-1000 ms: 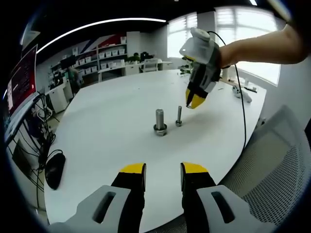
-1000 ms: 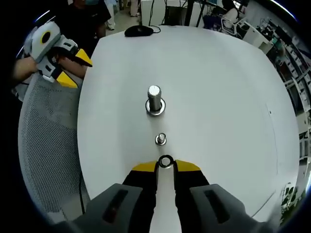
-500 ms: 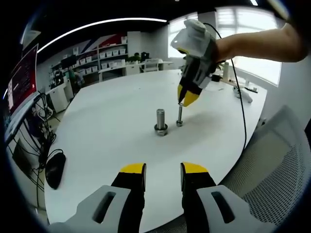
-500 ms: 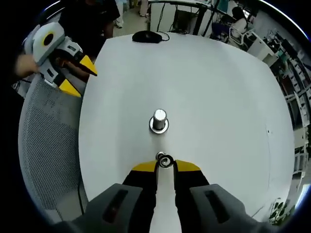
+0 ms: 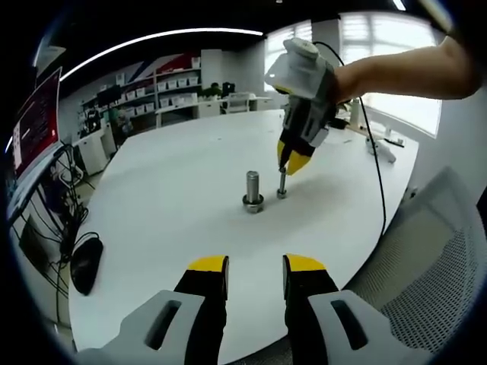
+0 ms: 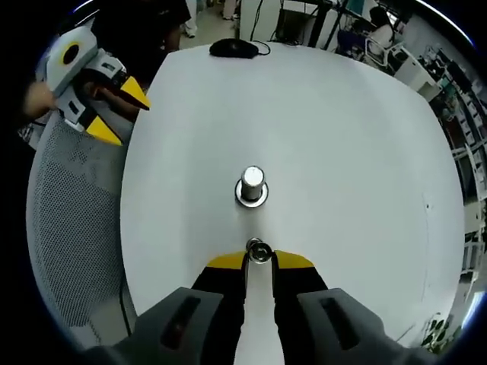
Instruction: Place the washer onto the threaded stud by aligning its center hole with the stud, sliding it down to the base, and recovering from edge contact or off-axis alignment until the washer reaches the visible bottom stop.
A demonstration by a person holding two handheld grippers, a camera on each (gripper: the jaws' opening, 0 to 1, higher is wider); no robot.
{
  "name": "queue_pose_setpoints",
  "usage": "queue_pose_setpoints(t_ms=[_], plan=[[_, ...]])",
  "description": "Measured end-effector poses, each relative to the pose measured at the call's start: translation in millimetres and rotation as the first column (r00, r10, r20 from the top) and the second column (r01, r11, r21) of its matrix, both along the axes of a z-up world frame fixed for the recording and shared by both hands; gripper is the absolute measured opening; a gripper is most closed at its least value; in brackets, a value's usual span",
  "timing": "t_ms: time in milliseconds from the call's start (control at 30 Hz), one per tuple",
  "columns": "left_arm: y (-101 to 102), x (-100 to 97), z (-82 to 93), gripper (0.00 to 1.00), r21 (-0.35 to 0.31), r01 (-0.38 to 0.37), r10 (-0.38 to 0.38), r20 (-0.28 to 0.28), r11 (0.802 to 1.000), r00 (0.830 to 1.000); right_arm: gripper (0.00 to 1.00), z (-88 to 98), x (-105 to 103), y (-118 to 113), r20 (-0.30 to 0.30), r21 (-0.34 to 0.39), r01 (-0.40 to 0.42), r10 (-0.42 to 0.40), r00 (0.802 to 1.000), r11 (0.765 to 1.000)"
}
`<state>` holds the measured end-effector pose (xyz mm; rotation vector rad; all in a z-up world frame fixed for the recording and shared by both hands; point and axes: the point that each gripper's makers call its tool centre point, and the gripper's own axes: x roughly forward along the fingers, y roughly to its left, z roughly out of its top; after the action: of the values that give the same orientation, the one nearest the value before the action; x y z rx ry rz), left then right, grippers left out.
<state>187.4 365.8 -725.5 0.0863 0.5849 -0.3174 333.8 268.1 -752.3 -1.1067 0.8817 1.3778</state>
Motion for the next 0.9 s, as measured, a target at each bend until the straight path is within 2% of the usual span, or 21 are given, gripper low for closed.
queue_pose_setpoints(t_ms=[633,767,900], plan=[[0,-1.1,-3.3,0.27,0.001,0.0,0.0,-0.021,1.0,1.0,0.14,-37.9,2,-3,-0.032,-0.068,0.017,-0.019,0.999,0.998],[-1,-1.3,-4.5,0.26,0.004,0.007,-0.007,-0.027,1.0,1.0,0.14,-35.2,2,-2,-0.031,-0.057,0.022,-0.024,0.999,0.998],[-1,-1.0,-5.1,0.26,-0.001,0.011,-0.011,-0.029,1.0,1.0,0.17,-35.6,2,-2,-0.022,-0.044,-0.007,0.006,1.0,0.999]])
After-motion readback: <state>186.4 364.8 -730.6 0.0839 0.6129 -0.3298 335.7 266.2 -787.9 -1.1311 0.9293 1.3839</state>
